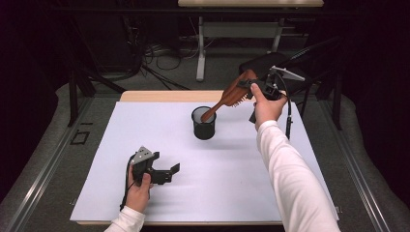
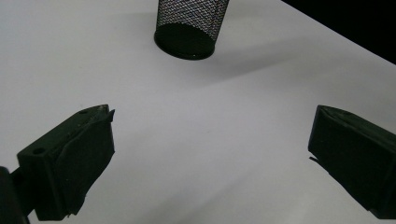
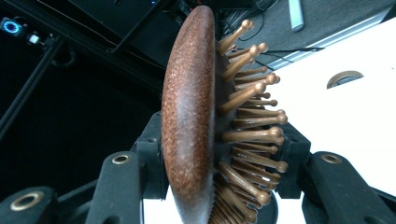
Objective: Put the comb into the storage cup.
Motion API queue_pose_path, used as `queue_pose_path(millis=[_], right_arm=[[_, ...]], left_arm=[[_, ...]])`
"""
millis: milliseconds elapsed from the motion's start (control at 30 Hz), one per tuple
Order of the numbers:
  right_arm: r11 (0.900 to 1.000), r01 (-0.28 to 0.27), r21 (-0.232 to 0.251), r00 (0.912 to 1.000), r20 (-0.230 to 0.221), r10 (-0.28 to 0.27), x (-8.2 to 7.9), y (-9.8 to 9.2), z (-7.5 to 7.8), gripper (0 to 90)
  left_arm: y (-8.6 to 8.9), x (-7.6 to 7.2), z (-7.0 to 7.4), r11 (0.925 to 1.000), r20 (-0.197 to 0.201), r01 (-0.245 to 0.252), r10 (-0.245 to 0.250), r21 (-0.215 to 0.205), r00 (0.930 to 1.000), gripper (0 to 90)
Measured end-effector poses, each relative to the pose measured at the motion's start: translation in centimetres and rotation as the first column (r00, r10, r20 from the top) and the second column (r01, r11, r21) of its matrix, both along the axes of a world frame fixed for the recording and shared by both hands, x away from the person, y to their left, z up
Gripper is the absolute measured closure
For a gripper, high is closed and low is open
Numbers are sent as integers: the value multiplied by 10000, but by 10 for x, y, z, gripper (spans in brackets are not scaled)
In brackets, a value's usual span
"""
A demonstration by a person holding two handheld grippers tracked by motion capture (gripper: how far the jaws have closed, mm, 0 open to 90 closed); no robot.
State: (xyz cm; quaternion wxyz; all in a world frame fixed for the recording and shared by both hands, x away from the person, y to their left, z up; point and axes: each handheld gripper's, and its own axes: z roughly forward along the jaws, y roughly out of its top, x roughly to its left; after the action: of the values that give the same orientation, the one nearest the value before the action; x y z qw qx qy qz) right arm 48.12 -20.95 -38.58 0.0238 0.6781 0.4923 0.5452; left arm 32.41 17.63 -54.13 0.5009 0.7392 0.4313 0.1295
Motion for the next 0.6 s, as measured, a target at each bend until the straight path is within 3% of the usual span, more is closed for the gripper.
queue_pose_path(millis=[333,600], right_arm=[[9985,186,-507,9998,112,-180,3,9,-7,487],[9982,216,-552,9997,102,-211,5,16,-13,486]], left_arm=[[0,0,0,10000,-3,-6,6,-19,10000,3],[0,0,0,10000,-6,-12,12,-13,10000,3]])
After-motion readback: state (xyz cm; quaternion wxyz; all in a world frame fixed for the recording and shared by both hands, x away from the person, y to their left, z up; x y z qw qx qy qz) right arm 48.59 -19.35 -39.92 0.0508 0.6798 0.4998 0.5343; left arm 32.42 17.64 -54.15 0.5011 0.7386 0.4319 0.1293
